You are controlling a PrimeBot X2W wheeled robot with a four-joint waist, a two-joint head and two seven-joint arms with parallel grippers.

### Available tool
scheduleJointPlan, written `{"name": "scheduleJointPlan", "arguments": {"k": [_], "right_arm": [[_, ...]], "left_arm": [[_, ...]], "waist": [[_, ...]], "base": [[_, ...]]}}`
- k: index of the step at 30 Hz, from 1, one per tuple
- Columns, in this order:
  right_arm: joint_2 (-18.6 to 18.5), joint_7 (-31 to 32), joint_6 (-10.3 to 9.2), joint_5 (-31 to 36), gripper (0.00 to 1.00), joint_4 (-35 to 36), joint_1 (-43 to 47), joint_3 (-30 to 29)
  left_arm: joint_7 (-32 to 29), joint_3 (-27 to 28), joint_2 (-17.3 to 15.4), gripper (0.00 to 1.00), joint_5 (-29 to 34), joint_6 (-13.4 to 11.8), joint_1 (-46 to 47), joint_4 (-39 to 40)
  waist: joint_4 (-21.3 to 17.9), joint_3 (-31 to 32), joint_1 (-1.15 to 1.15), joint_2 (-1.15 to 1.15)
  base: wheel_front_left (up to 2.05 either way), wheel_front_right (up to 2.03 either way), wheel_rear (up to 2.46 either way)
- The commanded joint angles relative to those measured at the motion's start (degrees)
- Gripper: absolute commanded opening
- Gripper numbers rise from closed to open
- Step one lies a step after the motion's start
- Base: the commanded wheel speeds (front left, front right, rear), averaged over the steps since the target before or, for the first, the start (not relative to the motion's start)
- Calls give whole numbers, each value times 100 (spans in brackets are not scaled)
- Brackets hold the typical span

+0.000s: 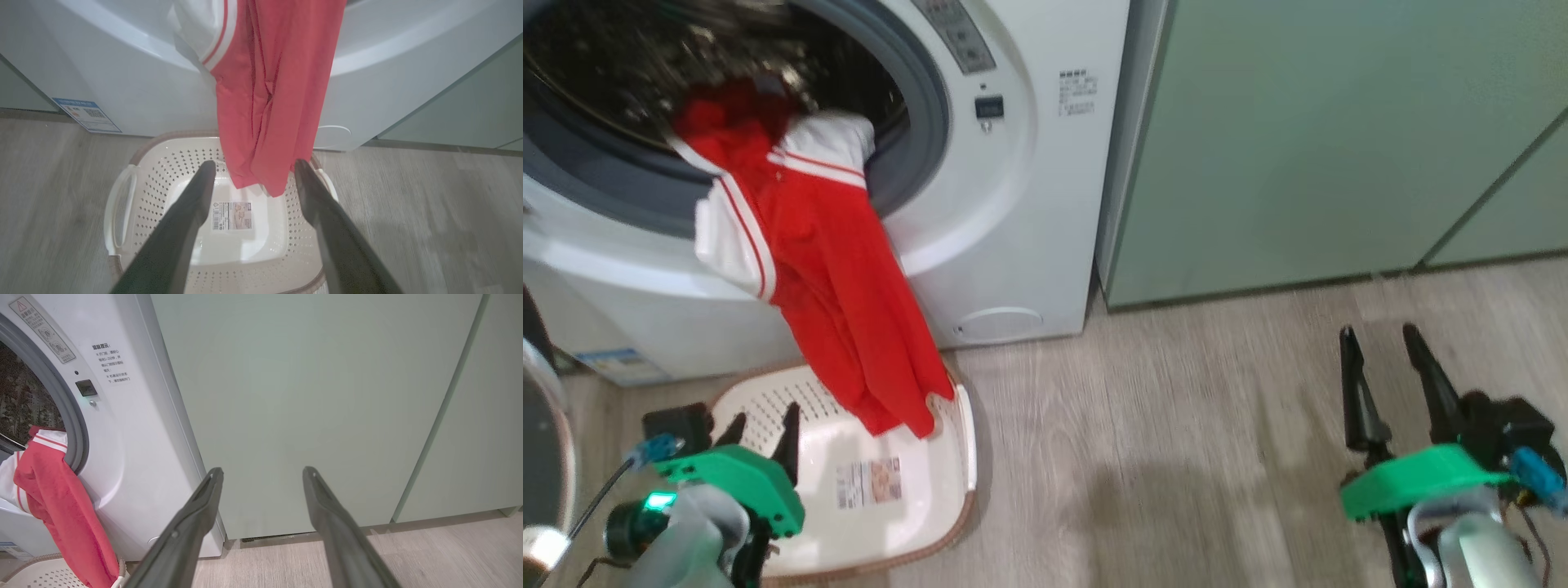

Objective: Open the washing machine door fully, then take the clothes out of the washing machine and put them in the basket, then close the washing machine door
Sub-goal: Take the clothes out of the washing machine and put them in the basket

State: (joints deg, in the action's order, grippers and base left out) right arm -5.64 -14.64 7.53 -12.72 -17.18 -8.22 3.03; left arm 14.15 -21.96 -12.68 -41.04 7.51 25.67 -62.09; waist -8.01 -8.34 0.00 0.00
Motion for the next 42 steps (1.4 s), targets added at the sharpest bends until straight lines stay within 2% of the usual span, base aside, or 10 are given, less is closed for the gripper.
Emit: {"name": "scheduleJointPlan", "arguments": {"k": [1, 7, 13, 21, 26, 33, 37, 42], "right_arm": [[-59, -36, -4, -50, 100, 148, 86, 92], [-56, -36, -4, -80, 100, 166, 347, 76], [-32, -36, -4, -106, 100, 194, 500, 64], [-5, -36, -4, -119, 100, 202, 554, 107], [12, -36, -4, -126, 100, 197, 533, 139], [22, -36, -4, -137, 100, 184, 457, 229], [19, -36, -4, -144, 100, 171, 426, 277], [45, -36, -4, -133, 100, 184, 284, 335]], "left_arm": [[83, 356, -263, 100, 121, -63, -41, 300], [84, 1177, -297, 100, 746, -187, -751, 1522], [85, 1969, -123, 100, 1301, -180, -1377, 2602], [85, 2625, 88, 100, 1713, -95, -1898, 3365], [85, 2708, 181, 100, 1834, -62, -1932, 3444], [39, 2534, 177, 100, 1827, -21, -1633, 3032], [-335, 2354, 83, 100, 1712, -12, -1152, 2695], [-1180, 2172, -99, 100, 1517, -6, -293, 2382]], "waist": [[63, 262, 0, 0], [140, 613, 0, 0], [270, 818, 0, 0], [387, 909, 0, 0], [409, 904, 0, 0], [342, 839, 0, 0], [248, 724, 0, 0], [59, 337, 0, 0]], "base": [[0, 0, 0], [0, 0, 0], [0, 0, 0], [0, 0, 0], [0, 0, 0], [0, 0, 0], [0, 0, 0], [0, 0, 0]]}}
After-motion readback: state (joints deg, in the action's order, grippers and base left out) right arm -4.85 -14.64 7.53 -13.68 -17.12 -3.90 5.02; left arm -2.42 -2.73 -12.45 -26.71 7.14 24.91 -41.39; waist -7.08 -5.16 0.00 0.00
